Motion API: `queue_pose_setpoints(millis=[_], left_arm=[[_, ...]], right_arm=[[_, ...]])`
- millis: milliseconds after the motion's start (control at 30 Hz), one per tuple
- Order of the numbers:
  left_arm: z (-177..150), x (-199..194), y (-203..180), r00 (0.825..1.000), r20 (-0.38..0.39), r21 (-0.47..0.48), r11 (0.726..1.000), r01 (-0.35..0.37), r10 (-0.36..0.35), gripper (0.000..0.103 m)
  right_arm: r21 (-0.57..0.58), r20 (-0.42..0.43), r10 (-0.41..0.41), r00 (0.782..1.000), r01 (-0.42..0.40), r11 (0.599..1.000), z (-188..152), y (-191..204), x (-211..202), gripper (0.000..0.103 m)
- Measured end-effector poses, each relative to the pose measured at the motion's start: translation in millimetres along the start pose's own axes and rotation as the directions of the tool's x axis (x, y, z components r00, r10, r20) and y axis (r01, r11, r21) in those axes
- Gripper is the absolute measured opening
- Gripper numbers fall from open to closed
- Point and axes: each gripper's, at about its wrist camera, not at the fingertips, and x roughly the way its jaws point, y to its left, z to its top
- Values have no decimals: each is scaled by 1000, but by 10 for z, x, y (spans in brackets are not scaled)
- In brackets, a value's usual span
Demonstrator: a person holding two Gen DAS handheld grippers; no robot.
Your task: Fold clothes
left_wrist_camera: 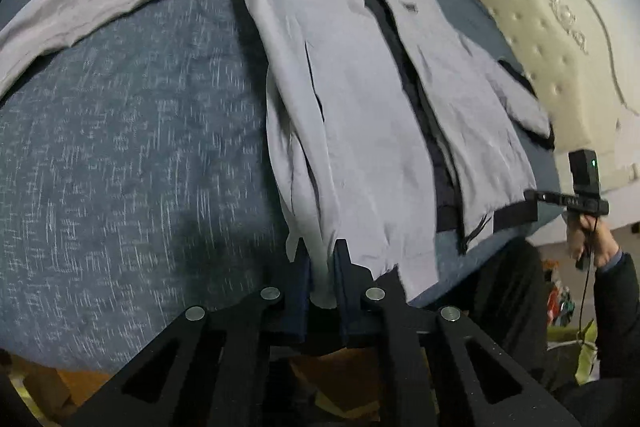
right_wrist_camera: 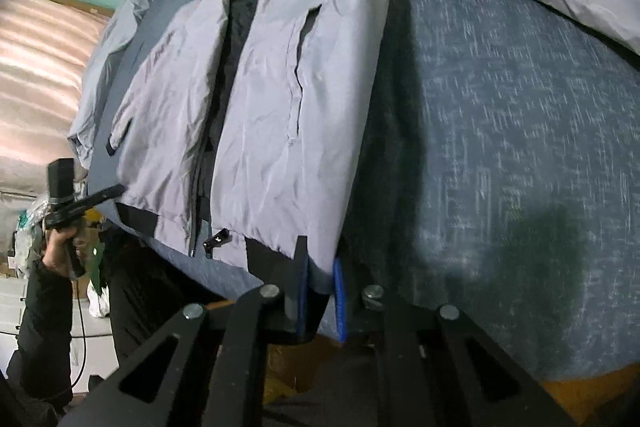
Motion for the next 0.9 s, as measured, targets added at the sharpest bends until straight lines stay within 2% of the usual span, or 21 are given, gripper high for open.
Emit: queue_pose_setpoints(millis=[133, 233, 267, 400, 500, 567, 667, 767, 800, 900], left_arm=[[16, 95, 121, 1000, -14, -54, 998, -26, 25, 14], [42, -67, 132, 998, 27, -47, 998, -49, 50, 30], [77, -148, 130, 997, 52, -43, 997, -63, 65, 38], [259, -426, 121, 982, 149, -38, 993, -114, 118, 46], [512, -517, 94, 967, 224, -61, 992, -110, 121, 61], [676, -509, 76, 957, 267, -83, 992, -97, 116, 62], [882, -428, 128, 942, 313, -100, 990, -97, 124, 63], [1007, -355, 168, 927, 346, -112, 987, -115, 147, 66], [1046, -293, 193, 923, 352, -119, 986, -119, 154, 66], [1162, -110, 266, 913, 369, -138, 982, -130, 173, 66]], right_arm=[[41, -33, -38, 999, 40, 998, 16, -154, 225, 11], [61, -25, -79, 997, 81, 995, 56, -203, 268, 16], [59, -7, -92, 996, 92, 994, 75, -194, 221, 17], [19, 151, -107, 983, 105, 994, 250, -93, -167, 20], [23, 249, -68, 966, 65, 998, 508, -6, -320, 24], [21, 294, -42, 955, 38, 999, 678, 75, -353, 24], [13, 310, -9, 951, 5, 1000, 990, 283, -200, 25], [1, 307, 6, 952, -7, 1000, 1257, 440, -12, 33], [1, 305, 0, 952, -1, 1000, 1295, 469, 27, 41], [-11, 285, -39, 958, 44, 999, 1484, 580, 223, 43]])
